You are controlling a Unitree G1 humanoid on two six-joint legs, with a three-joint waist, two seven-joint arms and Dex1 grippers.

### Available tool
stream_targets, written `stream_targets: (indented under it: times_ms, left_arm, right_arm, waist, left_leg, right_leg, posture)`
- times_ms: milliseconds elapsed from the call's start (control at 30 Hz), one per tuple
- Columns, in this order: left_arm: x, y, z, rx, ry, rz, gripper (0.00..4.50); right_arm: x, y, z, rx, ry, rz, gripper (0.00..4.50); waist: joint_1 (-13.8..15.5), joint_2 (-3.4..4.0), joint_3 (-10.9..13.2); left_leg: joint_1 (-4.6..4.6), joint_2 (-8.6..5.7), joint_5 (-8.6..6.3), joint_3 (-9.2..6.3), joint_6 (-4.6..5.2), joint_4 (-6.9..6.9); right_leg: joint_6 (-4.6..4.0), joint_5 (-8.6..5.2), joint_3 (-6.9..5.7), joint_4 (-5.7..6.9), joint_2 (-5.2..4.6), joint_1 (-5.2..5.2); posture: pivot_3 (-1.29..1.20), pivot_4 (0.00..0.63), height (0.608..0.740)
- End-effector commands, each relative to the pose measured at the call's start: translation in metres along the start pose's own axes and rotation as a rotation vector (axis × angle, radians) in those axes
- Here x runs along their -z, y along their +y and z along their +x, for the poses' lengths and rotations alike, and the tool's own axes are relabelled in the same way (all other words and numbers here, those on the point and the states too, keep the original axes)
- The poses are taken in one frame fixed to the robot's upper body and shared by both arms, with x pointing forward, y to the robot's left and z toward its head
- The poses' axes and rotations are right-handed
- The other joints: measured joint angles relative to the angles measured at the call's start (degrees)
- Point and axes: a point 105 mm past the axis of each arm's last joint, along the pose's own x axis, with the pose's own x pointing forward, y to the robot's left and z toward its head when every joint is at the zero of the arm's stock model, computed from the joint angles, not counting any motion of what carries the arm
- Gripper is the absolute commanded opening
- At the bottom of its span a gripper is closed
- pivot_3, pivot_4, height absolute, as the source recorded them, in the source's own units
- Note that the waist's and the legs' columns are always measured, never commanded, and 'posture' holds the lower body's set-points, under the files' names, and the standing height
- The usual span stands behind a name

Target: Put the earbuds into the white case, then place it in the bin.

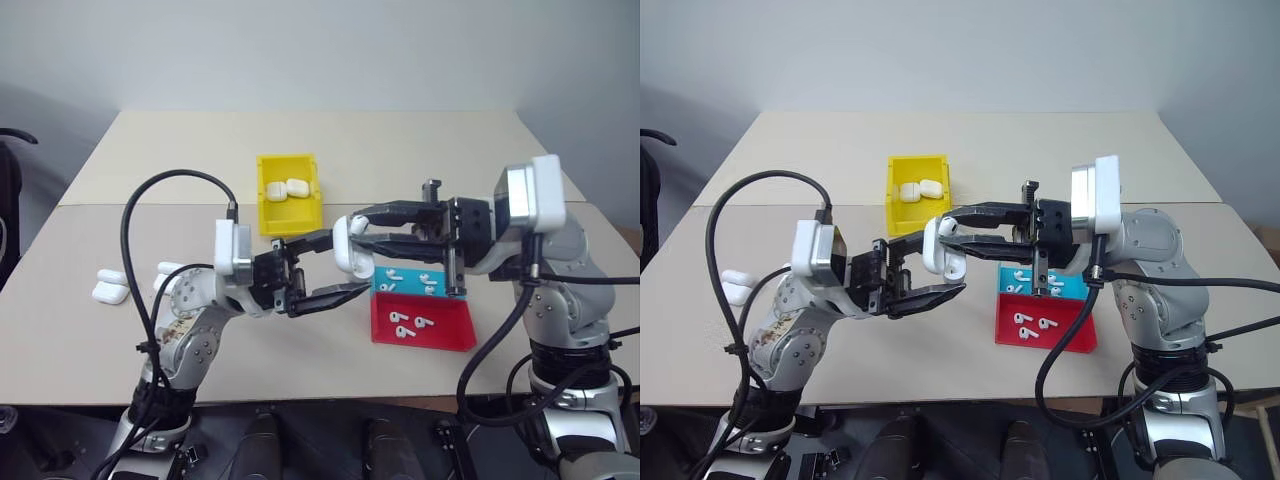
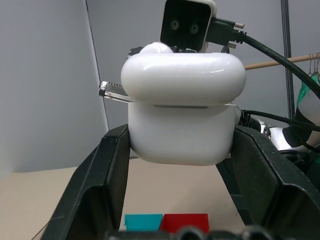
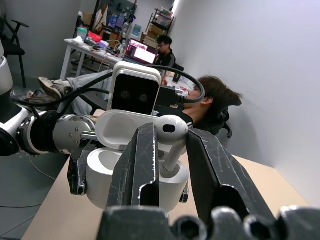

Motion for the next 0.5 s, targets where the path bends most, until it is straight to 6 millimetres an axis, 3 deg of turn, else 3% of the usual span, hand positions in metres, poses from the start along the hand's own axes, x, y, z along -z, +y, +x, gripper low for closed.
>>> stream_targets:
  times_ms: [33,133,300,500]
  left_arm:
    - [-0.0101,-0.0045,0.004,0.016,-0.031,0.042,2.74]
    - [-0.0096,-0.0044,0.0041,0.015,-0.031,0.042,2.74]
    - [-0.0083,-0.0027,0.0035,0.006,-0.025,0.04,2.74]
    - [-0.0029,-0.0012,0.0013,0.0,-0.009,0.039,2.74]
  right_arm:
    - [-0.0022,0.0035,-0.0006,-0.022,0.01,-0.032,0.85]
    - [0.0007,0.0058,-0.0011,-0.036,0.025,-0.029,0.85]
    - [0.0029,0.0081,-0.0017,-0.054,0.048,-0.04,2.23]
    - [0.0019,0.0073,-0.0064,-0.06,0.062,-0.06,2.23]
  waist:
    - [0.0,0.0,0.0]
    - [0.0,0.0,0.0]
    - [0.0,0.0,0.0]
    - [0.0,0.0,0.0]
  left_leg:
    - [0.0,0.0,0.0,0.0,0.0,0.0]
    - [0.0,0.0,0.0,0.0,-0.01,0.0]
    - [0.0,0.0,-0.01,0.0,-0.02,0.0]
    - [0.0,0.0,-0.01,0.0,-0.02,-0.01]
  right_leg:
    - [0.0,0.0,0.0,0.0,0.0,0.0]
    - [0.0,0.0,0.0,0.0,0.0,0.0]
    - [0.0,0.0,0.0,0.0,0.0,-0.01]
    - [0.0,0.0,0.0,-0.01,0.0,-0.01]
  posture:
    - [0.0,0.15,0.74]
    - [0.0,0.15,0.74]
    - [0.0,0.15,0.74]
    - [0.0,0.15,0.74]
